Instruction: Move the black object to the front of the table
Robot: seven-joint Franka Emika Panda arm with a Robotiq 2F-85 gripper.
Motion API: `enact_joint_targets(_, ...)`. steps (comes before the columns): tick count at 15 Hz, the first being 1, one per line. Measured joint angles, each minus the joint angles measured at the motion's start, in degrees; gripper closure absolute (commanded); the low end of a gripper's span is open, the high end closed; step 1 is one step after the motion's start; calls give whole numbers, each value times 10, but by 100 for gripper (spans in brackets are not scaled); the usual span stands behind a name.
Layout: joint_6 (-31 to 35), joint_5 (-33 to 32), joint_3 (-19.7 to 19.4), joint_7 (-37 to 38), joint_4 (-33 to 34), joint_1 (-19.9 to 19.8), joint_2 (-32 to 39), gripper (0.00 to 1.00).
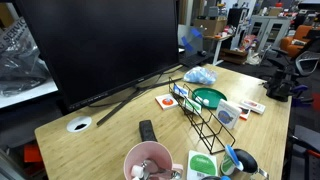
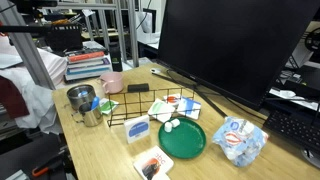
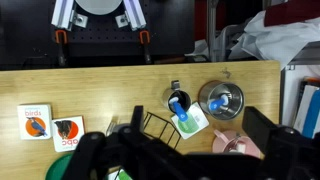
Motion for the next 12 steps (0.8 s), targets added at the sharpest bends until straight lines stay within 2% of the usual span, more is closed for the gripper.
enact_joint_targets(12,0,-1,6,18,-3,-7,7,0)
